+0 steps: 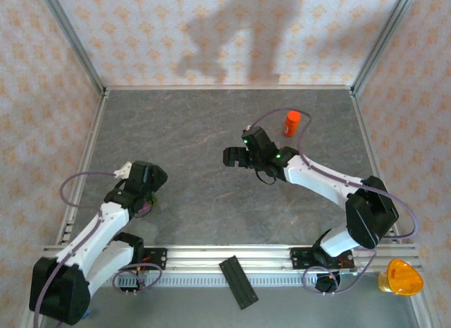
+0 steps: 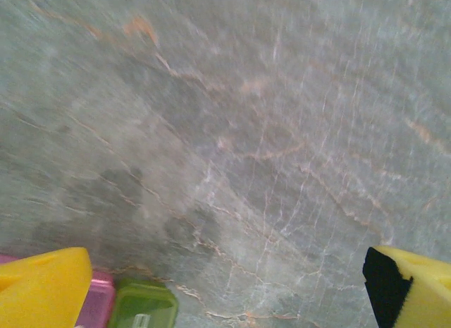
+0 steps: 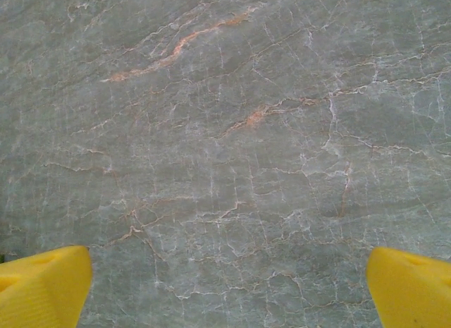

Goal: Sort the pills into containers

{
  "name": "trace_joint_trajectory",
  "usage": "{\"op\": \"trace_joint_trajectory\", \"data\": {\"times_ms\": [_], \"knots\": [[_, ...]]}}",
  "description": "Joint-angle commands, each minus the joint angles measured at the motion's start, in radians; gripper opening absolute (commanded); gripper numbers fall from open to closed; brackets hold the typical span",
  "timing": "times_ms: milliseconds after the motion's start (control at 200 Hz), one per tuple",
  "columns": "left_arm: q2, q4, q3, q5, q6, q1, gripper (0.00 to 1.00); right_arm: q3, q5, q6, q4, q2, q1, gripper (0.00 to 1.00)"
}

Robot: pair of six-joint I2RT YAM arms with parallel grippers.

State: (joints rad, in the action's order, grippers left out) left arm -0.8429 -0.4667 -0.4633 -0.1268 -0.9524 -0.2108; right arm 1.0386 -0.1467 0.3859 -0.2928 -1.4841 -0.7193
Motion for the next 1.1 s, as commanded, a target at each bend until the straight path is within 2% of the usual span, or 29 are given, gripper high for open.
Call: {"op": "trace_joint_trajectory", "data": {"times_ms": [0,175,400,520,791,1096], "knots": [[0.089,-0.2,-0.05,-0.177,-0.023,-0.006,1.0,0.024,0.008,0.012,-0.012,-0.01,-0.005,0.99],[0.097,-0.329,-0.046,-0.19,-0.03,0.038,1.0,0.037,0.005,-0.007,-0.024,-0.021,-0.005,0.99],[0.104,-0.348,0.009,-0.175,-0.037,0.102,1.0,0.057,0.007,-0.029,-0.04,-0.02,-0.005,0.99],[0.097,-0.3,0.04,-0.146,-0.016,0.106,1.0,0.058,0.009,-0.033,-0.042,-0.015,-0.005,0.99],[0.079,-0.173,0.06,-0.008,0.082,0.106,1.0,0.07,0.016,-0.03,-0.052,-0.017,-0.005,0.99],[0.022,-0.039,0.074,0.123,0.07,0.092,1.0,0.094,0.033,-0.024,-0.068,-0.021,-0.005,0.99]]}}
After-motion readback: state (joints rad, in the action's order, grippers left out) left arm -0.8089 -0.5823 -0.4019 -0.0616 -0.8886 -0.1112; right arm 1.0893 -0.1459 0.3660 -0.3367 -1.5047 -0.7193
